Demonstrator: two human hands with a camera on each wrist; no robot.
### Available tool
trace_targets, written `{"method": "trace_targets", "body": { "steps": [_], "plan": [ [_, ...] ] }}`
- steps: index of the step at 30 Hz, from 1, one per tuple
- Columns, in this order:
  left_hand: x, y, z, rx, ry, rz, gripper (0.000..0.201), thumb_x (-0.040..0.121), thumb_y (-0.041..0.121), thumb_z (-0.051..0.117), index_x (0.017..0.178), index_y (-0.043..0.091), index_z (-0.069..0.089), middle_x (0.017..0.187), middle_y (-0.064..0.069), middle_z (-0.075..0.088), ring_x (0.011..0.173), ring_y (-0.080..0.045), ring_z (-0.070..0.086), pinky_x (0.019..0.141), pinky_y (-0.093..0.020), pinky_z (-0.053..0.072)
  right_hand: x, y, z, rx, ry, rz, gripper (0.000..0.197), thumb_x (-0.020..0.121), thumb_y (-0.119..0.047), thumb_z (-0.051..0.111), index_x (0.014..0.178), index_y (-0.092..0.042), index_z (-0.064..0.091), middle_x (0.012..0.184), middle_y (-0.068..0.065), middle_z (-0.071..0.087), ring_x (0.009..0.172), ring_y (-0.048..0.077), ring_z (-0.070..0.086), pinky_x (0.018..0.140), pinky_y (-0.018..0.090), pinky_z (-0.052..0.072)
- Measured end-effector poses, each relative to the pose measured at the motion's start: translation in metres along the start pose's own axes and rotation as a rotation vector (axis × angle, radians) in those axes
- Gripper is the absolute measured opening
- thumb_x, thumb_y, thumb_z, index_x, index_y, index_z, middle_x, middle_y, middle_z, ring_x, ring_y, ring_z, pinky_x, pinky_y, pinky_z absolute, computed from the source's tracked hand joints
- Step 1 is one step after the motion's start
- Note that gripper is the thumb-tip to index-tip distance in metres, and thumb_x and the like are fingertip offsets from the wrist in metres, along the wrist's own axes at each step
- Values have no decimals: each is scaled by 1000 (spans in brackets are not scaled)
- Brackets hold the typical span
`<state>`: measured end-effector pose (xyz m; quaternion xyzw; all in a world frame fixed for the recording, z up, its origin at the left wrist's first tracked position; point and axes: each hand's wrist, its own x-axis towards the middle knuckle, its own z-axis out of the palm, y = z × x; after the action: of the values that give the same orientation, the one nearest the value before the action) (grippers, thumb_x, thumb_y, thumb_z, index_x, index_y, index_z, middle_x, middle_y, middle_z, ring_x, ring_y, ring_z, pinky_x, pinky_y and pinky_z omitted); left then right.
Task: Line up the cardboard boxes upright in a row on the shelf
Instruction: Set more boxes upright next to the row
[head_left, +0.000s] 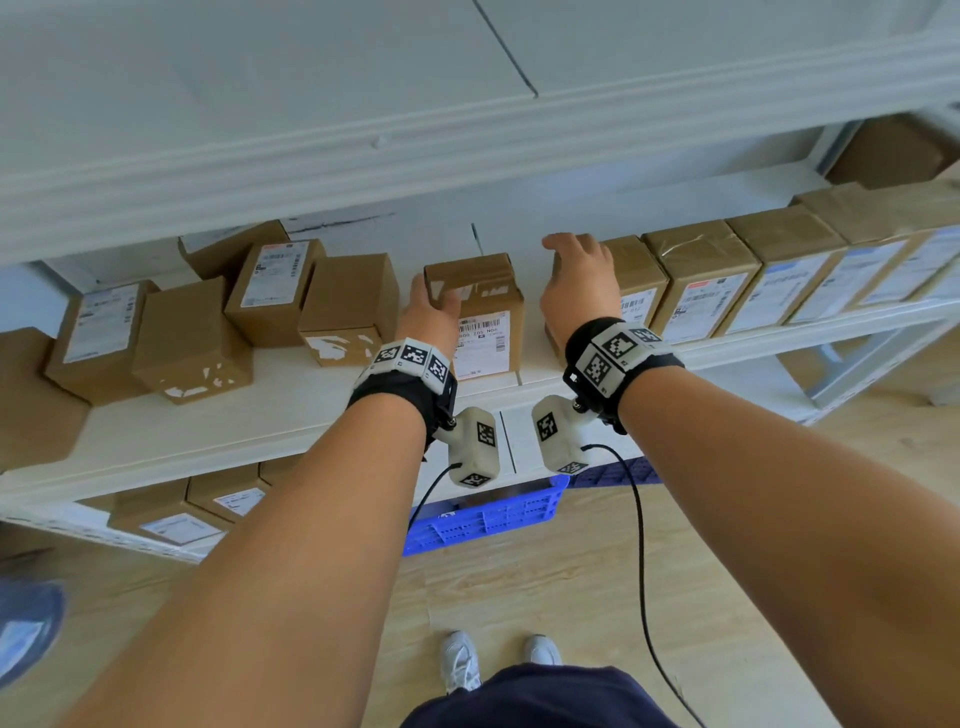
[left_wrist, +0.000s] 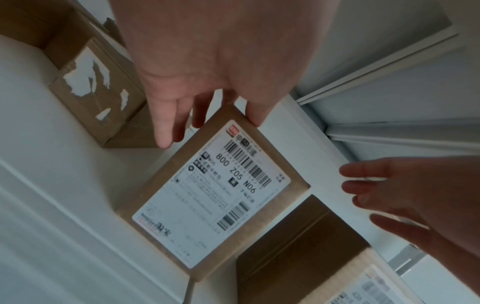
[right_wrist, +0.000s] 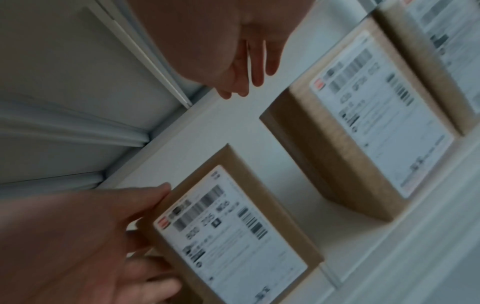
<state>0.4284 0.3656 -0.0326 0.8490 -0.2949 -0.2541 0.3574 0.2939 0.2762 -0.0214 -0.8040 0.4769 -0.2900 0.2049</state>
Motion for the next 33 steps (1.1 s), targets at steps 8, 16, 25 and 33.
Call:
{"method": "trace_targets", "body": {
  "steps": [8,16,25,33],
  "plan": [
    [-13,6,18,-72,-49,99,53,104,35,31,154,31,12,155,10,31,127,-17,49,86,-20,33,6,47,-14,-158,-121,67,51,85,2,39,134,-8,50,138,12,48,135,29,35,114,39,27],
    [-16,18,42,-75,-27,93,54,104,36,30,154,31,11,155,7,32,128,-20,49,88,-25,37,3,55,-15,-165,-137,-1,49,91,2,40,138,-10,48,145,8,44,140,27,30,118,40,22],
    [-11,23,56,-94,12,97,54,104,36,30,154,31,10,153,4,34,126,-23,50,96,-32,41,7,58,-15,-174,-206,-16,52,92,1,36,143,-11,40,154,7,31,147,23,16,121,39,9],
    [-10,14,38,-42,24,134,55,103,40,33,154,28,17,153,-3,34,132,-25,45,98,-29,37,8,36,-19,-93,-123,6,50,90,0,37,137,-11,47,142,11,44,135,28,33,113,39,31]
  ]
}}
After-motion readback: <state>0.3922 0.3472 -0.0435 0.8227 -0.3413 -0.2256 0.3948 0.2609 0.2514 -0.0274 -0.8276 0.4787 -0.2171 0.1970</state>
